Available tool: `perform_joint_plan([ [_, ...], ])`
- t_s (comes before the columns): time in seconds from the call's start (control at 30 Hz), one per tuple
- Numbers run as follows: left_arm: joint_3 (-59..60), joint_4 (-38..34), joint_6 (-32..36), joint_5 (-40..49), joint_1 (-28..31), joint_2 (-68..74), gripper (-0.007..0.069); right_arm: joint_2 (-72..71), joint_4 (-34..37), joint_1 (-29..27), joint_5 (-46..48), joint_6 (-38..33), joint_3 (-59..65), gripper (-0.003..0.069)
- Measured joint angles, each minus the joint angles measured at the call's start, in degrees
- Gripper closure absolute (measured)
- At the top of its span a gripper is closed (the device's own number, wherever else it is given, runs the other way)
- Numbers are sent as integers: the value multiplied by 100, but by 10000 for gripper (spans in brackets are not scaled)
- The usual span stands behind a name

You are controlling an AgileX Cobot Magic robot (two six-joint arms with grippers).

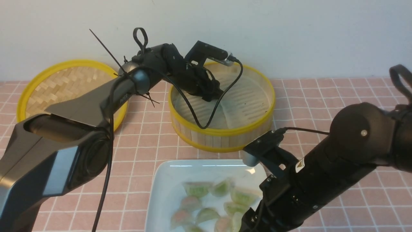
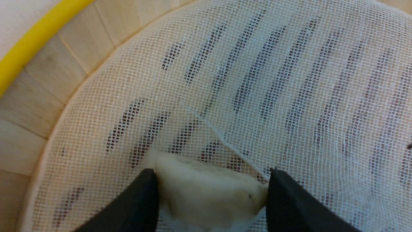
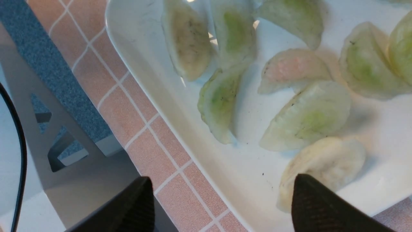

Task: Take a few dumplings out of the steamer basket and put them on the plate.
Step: Use the left arm to grab a dumpling from the steamer, then use the left arm to put the dumpling into the plate

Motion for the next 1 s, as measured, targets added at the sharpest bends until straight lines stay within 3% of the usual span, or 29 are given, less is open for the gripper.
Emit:
perform_joint_plan([
  [0.37, 12, 369, -242, 1349, 26, -1047, 242, 0, 5, 0, 53, 0, 0, 141],
  [0.6, 12, 891, -556, 3078, 47, -2200, 242, -223, -126, 0, 217, 332, -59, 169],
  [0.73, 100, 902, -757, 3292, 47, -2774, 242, -696, -594, 0, 211, 994, -232, 278],
  [0.8, 499, 968, -1097, 3299, 47, -3155, 242, -1158, -1137, 0, 185, 1617, -285, 386],
  [0.83, 877, 992, -1286, 3299, 47, -3453, 242, -1436, -1470, 0, 185, 2079, -292, 467],
  [0.93, 2092, 1013, -1480, 3293, 29, -4146, 242, -2174, -2318, 0, 296, 2863, -292, 606],
  [1.0, 3425, 1012, -1531, 3284, -31, -4821, 242, -2854, -2963, 0, 440, 3392, -286, 655],
])
